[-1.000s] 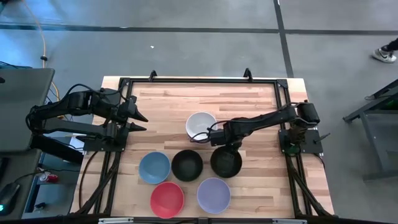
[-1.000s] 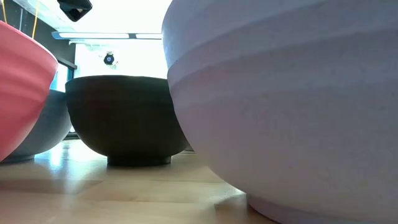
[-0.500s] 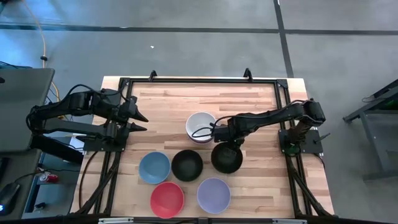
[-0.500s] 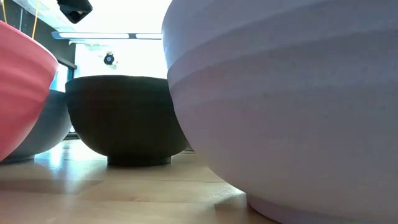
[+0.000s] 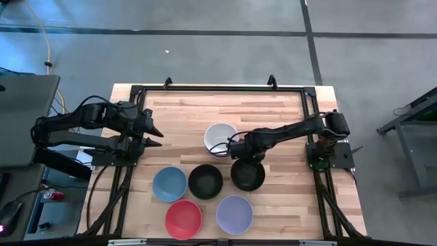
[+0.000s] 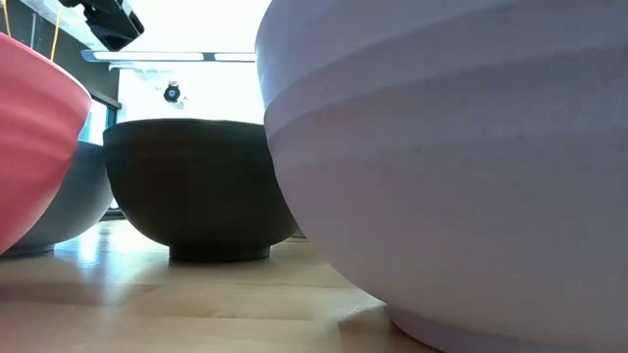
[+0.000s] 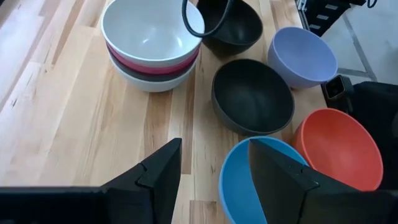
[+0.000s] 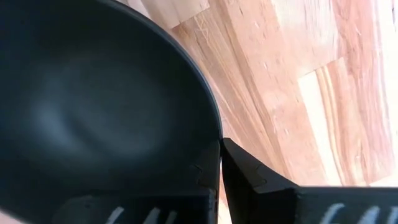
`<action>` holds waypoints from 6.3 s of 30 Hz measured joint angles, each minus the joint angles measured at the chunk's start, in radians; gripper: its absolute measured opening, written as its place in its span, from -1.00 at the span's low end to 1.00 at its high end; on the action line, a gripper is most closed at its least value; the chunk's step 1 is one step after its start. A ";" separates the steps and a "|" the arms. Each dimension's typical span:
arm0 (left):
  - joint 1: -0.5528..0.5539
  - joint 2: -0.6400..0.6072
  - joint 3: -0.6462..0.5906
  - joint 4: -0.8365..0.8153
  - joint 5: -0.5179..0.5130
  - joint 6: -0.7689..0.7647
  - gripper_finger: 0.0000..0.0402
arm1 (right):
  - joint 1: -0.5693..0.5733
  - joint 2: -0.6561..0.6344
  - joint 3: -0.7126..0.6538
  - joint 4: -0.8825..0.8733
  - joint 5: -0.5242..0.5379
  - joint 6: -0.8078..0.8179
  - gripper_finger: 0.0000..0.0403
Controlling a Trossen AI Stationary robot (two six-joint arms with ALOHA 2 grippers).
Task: Nest bowls inside each other
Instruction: Stack the right black bowl on top of the white bowl
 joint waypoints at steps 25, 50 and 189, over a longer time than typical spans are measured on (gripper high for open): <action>0.000 -0.019 0.000 0.000 0.001 -0.003 -0.13 | 0.000 0.015 0.000 0.056 -0.046 -0.029 -0.87; 0.000 -0.019 0.000 0.000 0.001 -0.004 -0.13 | 0.000 0.034 -0.001 0.075 -0.041 -0.037 -0.65; 0.000 -0.039 0.000 -0.016 -0.056 0.057 -0.13 | -0.477 0.414 0.760 -0.343 -0.368 -0.406 -1.00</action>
